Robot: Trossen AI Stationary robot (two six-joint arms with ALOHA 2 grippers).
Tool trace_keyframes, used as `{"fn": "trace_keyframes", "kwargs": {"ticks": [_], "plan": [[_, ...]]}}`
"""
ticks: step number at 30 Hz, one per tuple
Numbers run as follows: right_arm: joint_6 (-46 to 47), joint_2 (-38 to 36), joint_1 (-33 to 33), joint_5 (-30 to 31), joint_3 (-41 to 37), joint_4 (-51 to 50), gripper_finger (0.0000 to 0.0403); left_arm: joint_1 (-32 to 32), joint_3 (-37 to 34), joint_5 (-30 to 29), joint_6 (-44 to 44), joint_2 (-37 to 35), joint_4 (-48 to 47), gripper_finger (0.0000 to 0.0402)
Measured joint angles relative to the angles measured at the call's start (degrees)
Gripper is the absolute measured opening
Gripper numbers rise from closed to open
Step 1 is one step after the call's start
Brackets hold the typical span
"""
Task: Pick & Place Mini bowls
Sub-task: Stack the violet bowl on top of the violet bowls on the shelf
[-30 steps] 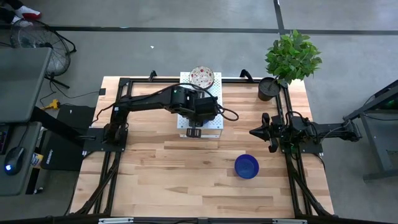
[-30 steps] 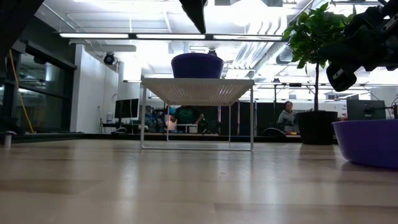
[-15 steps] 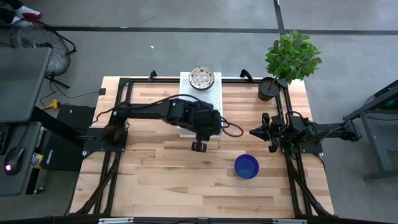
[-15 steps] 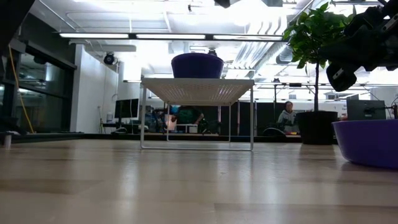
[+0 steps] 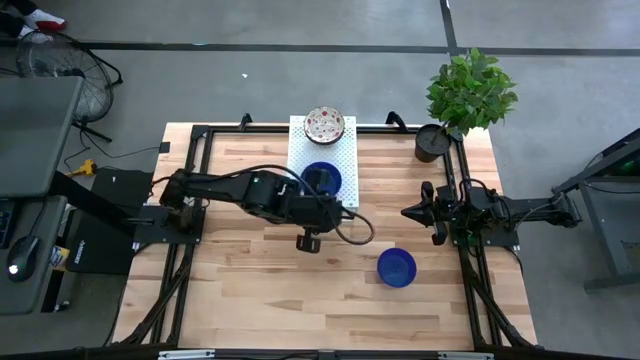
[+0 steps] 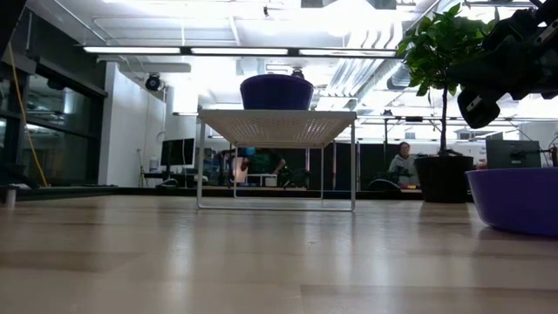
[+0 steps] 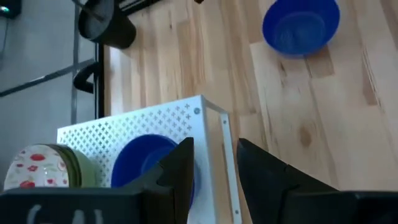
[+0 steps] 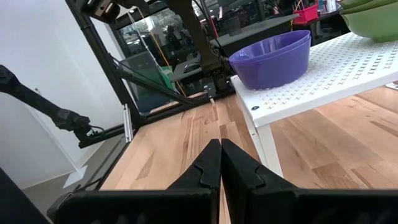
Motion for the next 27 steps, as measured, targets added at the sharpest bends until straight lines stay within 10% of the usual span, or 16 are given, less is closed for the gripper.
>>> {"fn": "trace_keyframes", "kwargs": {"ticks": [17, 27], "plan": [[0.0, 0.35, -0.02, 0.0, 0.01, 0.0, 0.0, 2.11, -8.57, 7.07, 15.42, -8.08, 7.46, 0.0117], [-0.01, 0.88, -0.01, 0.0, 0.0, 0.02, 0.0, 4.19, -48.29, 18.71, 24.2, -33.8, 42.39, 0.0117]]}}
